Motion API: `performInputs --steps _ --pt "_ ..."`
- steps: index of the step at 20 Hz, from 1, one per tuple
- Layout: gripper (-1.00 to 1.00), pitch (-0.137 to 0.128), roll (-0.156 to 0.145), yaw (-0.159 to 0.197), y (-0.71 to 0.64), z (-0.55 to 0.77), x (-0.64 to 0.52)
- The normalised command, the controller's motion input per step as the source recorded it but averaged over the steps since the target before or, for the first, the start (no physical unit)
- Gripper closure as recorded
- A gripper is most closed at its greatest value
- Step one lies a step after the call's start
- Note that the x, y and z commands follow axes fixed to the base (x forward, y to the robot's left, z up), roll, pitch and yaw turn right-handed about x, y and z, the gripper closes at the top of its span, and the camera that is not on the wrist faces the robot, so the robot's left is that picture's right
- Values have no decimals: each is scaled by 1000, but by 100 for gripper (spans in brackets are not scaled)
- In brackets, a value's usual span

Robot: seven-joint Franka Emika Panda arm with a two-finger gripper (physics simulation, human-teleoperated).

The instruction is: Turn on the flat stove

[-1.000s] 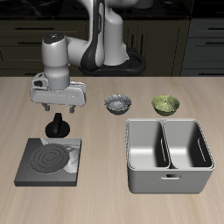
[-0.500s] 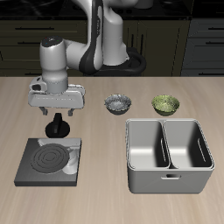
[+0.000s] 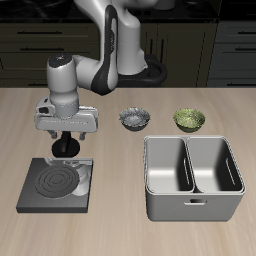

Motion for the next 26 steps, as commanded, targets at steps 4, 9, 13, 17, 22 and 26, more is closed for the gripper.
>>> performInputs --steps 4,9,13,17,22,26 --pt "-100 65 -10 -63 -36 -294 -116" --pt "100 7 -5 -7 -82 -100 -107" --pt "100 -23 -12 14 -138 141 -28" --pt "100 -18 -9 11 -59 146 -40" --pt "100 -16 -20 -1 -93 138 -29" --pt "100 -5 -1 23 -85 76 -32"
